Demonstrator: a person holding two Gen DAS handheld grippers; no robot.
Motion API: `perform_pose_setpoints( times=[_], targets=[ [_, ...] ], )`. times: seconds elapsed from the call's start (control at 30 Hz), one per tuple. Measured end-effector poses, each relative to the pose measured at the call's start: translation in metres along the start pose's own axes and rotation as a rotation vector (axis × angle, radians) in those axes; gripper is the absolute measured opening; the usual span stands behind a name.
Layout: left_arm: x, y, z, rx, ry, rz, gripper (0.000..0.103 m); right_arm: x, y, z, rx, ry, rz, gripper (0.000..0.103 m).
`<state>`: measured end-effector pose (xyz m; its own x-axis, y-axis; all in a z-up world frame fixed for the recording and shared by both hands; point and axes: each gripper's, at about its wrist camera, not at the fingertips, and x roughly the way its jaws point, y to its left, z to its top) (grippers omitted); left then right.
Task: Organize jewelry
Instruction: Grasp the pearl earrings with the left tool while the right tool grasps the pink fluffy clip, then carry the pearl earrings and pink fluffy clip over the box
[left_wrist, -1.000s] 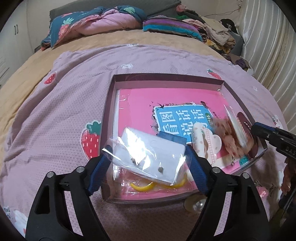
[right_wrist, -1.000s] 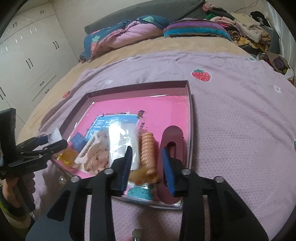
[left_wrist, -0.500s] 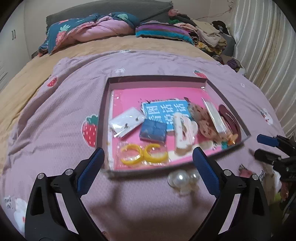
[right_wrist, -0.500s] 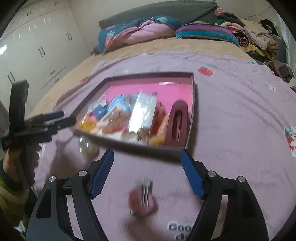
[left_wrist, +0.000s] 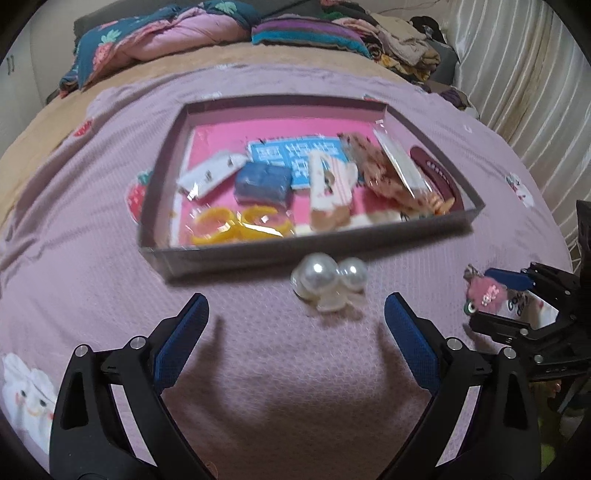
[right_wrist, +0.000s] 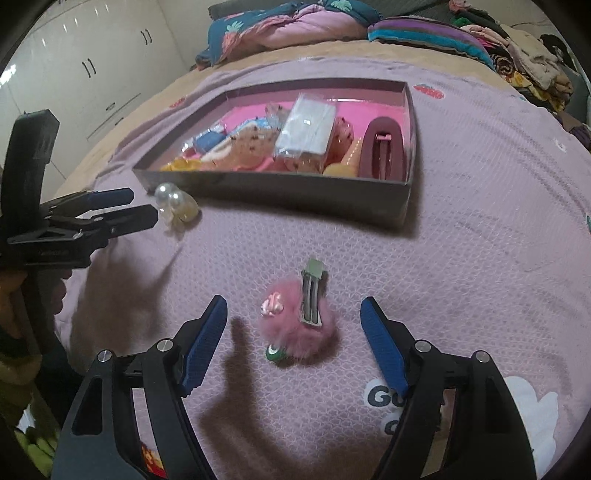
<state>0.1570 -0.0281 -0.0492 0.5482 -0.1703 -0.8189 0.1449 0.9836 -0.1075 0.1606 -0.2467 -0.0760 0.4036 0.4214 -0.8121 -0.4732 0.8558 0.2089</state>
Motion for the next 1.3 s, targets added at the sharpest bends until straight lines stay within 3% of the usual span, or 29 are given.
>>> perform_pose_setpoints(
  times=[0.07,0.2,0.23,0.4,0.5,0.63,0.97,1.3],
  targets=[
    [0.007,-0.002,-0.003,-0.007,0.013,-0.009,0.089,0.005,0.002,-0.001,-0.01,-0.001,-0.017,0.065],
    [0.017,-0.005,-0.004,-0.025,0.019,-0.029,0.089,0.003,-0.001,-0.003,0.004,-0.01,-0.003,0.03],
    [0.019,-0.006,-0.003,-0.028,0.017,-0.027,0.089,0.001,-0.003,-0.004,0.013,-0.011,0.008,0.029],
    [0.025,-0.006,0.003,-0.045,0.001,-0.02,0.086,-0.012,-0.001,-0.004,0.015,-0.034,0.028,0.027],
    [0.026,-0.009,0.005,-0.031,-0.001,0.0,0.061,-0.021,0.004,-0.005,0.002,-0.045,0.038,0.027],
    [0.022,-0.011,0.004,-0.018,0.01,-0.003,0.039,-0.032,0.011,-0.003,-0.01,-0.064,0.053,0.027],
    [-0.023,0.002,0.008,-0.049,-0.038,-0.052,0.039,-0.053,0.033,0.017,-0.071,-0.127,0.072,0.027],
    [-0.055,0.027,0.028,-0.096,-0.105,-0.017,0.039,-0.062,0.049,0.048,-0.109,-0.182,0.083,0.027]
  ],
)
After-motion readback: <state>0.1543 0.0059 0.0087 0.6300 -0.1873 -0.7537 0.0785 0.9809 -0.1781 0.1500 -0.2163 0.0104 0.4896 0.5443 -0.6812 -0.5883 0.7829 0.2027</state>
